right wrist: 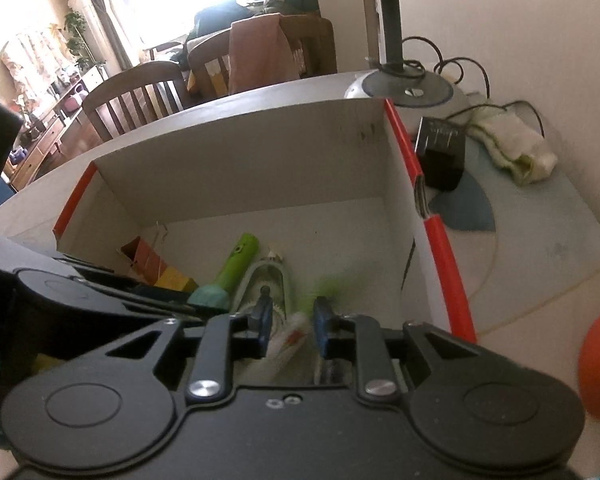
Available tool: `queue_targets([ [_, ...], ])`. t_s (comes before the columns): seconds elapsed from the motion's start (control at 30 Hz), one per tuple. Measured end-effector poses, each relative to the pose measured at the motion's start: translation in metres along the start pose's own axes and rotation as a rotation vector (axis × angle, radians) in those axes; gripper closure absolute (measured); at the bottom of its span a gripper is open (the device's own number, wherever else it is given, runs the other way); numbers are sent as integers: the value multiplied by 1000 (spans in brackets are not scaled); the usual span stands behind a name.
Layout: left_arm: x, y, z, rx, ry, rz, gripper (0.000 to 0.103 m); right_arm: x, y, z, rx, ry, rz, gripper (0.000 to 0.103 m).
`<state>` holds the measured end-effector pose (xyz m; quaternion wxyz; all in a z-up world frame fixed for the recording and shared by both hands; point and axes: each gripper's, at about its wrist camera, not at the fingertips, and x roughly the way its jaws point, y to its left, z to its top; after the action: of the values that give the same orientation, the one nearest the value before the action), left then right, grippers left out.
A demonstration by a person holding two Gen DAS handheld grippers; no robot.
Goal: Organize rigid objects
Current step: 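Carry the teal egg and glue stick into the red box and open both grippers, then withdraw both grippers from the red box back toward the remaining items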
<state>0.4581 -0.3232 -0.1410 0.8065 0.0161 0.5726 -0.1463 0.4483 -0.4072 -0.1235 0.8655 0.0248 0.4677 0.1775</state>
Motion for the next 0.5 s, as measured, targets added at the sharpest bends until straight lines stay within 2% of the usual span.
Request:
queue_targets([
  [0.17, -7, 1, -6, 4, -10, -2, 73, -6, 1, -3, 2, 1, 11, 76],
  [0.23, -11, 2, -7, -3, -20, -7, 73, -10, 2, -4, 4, -6, 15, 70],
  [0.5, -36, 8, -19, -23, -85, -39, 73, -34, 4, -8, 12, -51, 21, 58],
])
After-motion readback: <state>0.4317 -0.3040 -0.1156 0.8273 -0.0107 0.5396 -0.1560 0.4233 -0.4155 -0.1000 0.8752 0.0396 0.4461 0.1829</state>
